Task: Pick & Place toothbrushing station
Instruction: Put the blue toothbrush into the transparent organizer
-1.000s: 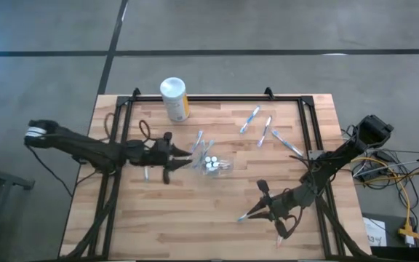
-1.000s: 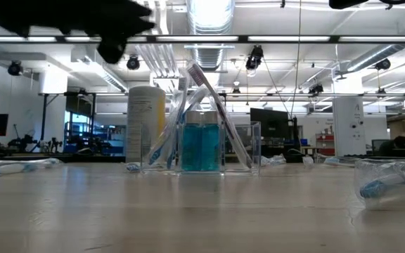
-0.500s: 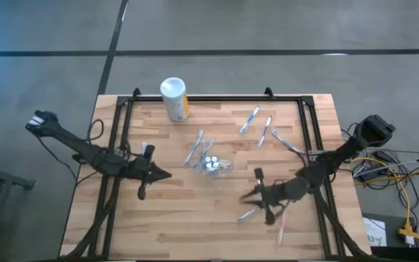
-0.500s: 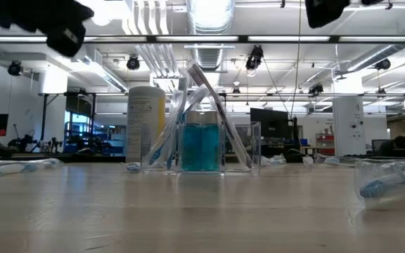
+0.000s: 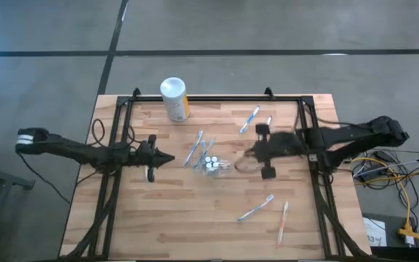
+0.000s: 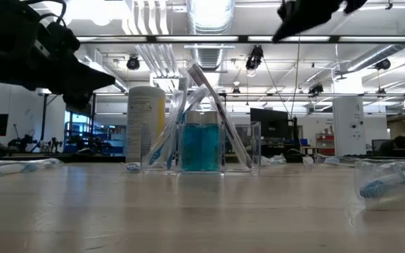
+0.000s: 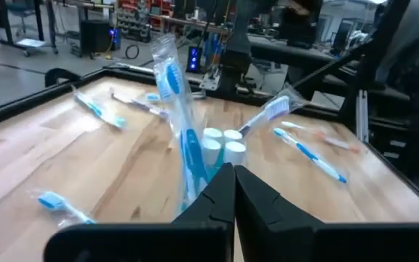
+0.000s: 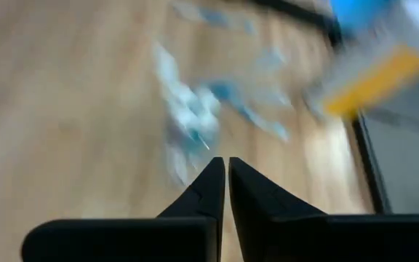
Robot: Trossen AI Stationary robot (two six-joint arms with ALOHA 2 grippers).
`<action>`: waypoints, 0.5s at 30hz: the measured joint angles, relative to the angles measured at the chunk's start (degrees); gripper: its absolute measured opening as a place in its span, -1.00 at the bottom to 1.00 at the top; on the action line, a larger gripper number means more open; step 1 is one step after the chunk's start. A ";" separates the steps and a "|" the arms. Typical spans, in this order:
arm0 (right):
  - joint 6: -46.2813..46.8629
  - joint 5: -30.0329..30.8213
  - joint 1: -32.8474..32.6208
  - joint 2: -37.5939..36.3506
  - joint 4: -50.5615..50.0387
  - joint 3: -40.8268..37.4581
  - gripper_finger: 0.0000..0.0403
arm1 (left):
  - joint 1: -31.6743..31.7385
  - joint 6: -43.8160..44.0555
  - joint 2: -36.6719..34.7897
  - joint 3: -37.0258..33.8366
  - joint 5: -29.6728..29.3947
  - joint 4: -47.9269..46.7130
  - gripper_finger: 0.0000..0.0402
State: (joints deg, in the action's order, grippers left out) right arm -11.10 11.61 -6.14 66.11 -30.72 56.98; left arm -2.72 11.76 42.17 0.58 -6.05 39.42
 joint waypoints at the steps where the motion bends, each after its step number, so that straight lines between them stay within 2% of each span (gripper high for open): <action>1: -0.64 -0.47 2.11 0.35 -3.17 1.00 -0.91 | 0.61 -0.23 0.23 0.00 0.82 0.21 -0.99; 4: -5.45 -6.89 8.06 1.30 -10.56 2.20 -0.91 | 0.78 -3.75 0.49 -0.06 1.00 -0.41 -0.98; 9: -11.31 -10.43 16.57 3.06 -11.86 1.29 -0.88 | 0.76 -5.91 0.51 -0.09 0.99 -1.90 -0.89; 15: -21.25 -11.80 25.09 8.15 -13.69 0.97 -0.57 | 0.76 -6.39 0.73 -0.11 0.79 -1.85 -0.88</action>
State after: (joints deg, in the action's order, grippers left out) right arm -32.34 -0.19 18.96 74.26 -44.41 57.95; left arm -1.96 5.38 42.89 0.47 -5.26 37.57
